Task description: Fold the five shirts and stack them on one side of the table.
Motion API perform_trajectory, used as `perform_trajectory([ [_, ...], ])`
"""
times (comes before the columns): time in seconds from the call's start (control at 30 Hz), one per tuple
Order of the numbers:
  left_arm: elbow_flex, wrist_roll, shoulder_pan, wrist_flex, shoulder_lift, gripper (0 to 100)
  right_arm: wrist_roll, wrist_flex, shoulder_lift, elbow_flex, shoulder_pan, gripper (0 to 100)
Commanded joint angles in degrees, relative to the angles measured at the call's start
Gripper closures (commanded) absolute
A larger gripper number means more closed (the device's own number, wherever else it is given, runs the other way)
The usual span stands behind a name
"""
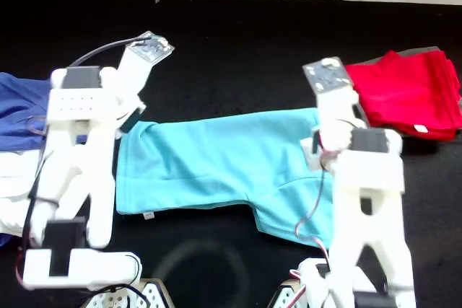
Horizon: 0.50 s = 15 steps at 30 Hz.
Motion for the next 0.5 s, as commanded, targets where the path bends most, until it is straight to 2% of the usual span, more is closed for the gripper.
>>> perform_trajectory([
  [0.0, -2.3, 6.4, 1.4, -6.8, 7.5, 99, -1.5, -7.4, 9.5, -5.1, -2.9, 99.2],
  [0.2, -8.7, 15.2, 1.2, -11.8, 19.7, 99, -9.7, -15.4, 23.8, -14.0, -5.4, 99.2],
  [0.3, -12.1, 16.6, 1.4, -11.5, 23.8, 99, -12.0, -16.6, 31.3, -18.9, -5.4, 99.2],
  [0.47, -14.5, 16.5, 0.0, -12.0, 28.6, 99, -11.9, -16.5, 43.0, -25.3, -3.5, 99.2],
])
